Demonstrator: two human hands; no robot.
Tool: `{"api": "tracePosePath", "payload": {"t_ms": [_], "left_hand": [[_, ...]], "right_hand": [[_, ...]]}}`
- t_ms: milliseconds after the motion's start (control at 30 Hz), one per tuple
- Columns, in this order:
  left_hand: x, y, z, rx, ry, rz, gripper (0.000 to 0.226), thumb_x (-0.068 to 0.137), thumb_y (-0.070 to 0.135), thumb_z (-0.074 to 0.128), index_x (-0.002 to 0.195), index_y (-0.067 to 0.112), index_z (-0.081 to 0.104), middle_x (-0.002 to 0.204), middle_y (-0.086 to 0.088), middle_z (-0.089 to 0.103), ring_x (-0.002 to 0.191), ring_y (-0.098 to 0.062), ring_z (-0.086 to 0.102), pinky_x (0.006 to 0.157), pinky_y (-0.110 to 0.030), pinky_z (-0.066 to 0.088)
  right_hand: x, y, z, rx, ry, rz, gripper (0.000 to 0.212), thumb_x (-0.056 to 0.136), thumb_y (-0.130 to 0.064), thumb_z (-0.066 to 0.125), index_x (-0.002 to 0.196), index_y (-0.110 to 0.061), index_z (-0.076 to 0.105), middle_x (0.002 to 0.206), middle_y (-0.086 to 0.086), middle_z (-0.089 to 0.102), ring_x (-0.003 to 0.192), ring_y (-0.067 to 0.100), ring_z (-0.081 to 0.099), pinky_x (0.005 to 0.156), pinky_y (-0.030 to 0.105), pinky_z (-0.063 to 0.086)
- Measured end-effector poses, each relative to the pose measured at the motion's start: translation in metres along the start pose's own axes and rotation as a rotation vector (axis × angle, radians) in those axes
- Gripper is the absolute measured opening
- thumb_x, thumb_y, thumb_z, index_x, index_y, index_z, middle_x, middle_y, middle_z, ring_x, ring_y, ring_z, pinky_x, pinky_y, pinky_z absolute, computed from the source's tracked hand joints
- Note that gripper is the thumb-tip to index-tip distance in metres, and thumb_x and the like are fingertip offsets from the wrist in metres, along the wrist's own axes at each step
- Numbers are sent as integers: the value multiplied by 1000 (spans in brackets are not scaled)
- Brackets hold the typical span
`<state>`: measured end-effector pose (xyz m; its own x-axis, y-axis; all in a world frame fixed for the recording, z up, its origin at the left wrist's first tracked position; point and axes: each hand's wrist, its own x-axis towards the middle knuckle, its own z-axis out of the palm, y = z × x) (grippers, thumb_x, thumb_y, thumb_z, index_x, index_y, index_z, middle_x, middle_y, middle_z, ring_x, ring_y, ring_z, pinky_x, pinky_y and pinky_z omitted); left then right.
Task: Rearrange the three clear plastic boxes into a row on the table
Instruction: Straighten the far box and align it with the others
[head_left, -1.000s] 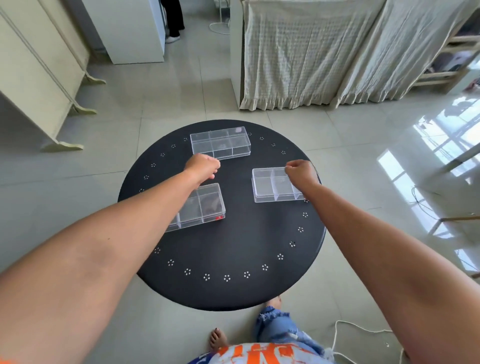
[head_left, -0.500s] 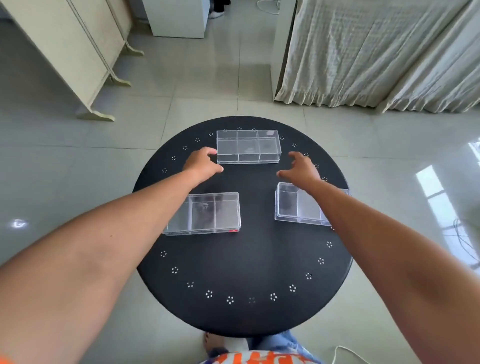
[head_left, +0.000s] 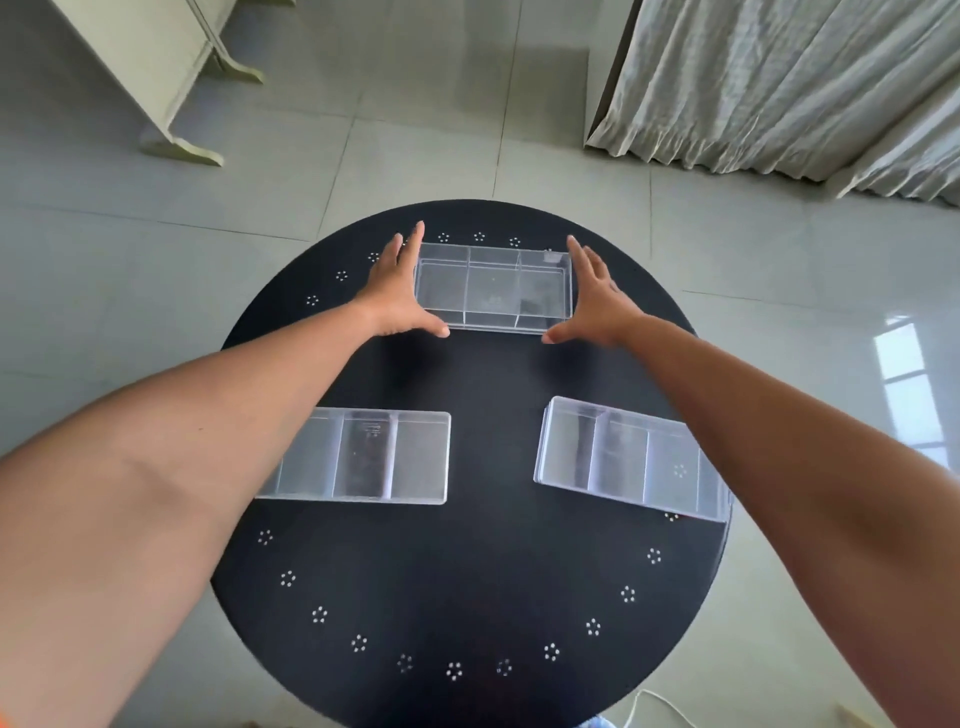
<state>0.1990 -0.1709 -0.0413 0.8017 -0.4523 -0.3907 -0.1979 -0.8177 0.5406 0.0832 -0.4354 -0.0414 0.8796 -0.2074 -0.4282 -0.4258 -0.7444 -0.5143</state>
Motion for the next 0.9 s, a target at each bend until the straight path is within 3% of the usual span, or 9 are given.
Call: {"api": "tracePosePath", "payload": {"t_ms": [167, 333, 400, 533, 700, 800, 900], "left_hand": [[19, -12, -2, 15, -58, 66, 145, 52, 33, 93, 152, 39, -10, 166, -2, -1, 152, -18, -1, 122, -42, 11], [24, -16, 0, -45, -77, 37, 134, 55, 28, 91, 153, 41, 0, 161, 2, 22, 147, -16, 24, 117, -39, 26], [25, -16, -2, -127, -104, 23, 131, 57, 23, 91, 153, 40, 4, 158, 2, 27, 144, -15, 29, 115, -35, 30], [26, -13, -19, -353, -223, -35, 122, 63, 18, 87, 153, 41, 9, 156, 0, 31, 138, -14, 36, 105, -30, 34], [23, -6, -44, -710, -275, -137, 95, 69, 35, 80, 148, 44, 27, 145, 5, 42, 130, -17, 49, 105, -45, 42], [20, -3, -48, -846, -272, -191, 86, 55, 50, 83, 132, 34, 50, 138, -9, 53, 121, -31, 59, 98, -50, 50], [17, -1, -47, -939, -266, -279, 90, 33, 53, 92, 113, 24, 60, 124, -23, 56, 113, -38, 61, 97, -51, 51]], "right_hand": [[23, 7, -3, -170, -43, -116, 135, 65, -38, 89, 158, -36, -8, 169, -4, -4, 154, 24, 18, 120, 56, 14], [32, 13, -2, -69, -46, -154, 122, 64, -34, 88, 158, -35, 10, 161, -7, 19, 141, 22, 40, 115, 46, 33], [34, 13, -4, 13, -67, -142, 119, 64, -30, 87, 157, -35, 13, 158, -5, 22, 140, 22, 40, 112, 41, 38], [36, 9, -20, 196, -204, -87, 111, 73, -21, 86, 158, -32, 15, 155, 3, 29, 138, 19, 36, 109, 29, 31], [29, 6, -30, 616, -353, 33, 91, 68, -37, 83, 148, -36, 38, 134, -5, 55, 124, 19, 56, 102, 40, 48], [25, 4, -24, 853, -344, 61, 81, 61, -47, 86, 134, -30, 55, 130, 3, 61, 107, 28, 63, 87, 39, 54], [18, 2, -18, 932, -343, 42, 77, 61, -52, 87, 128, -28, 58, 135, 8, 61, 104, 28, 67, 87, 38, 55]]}}
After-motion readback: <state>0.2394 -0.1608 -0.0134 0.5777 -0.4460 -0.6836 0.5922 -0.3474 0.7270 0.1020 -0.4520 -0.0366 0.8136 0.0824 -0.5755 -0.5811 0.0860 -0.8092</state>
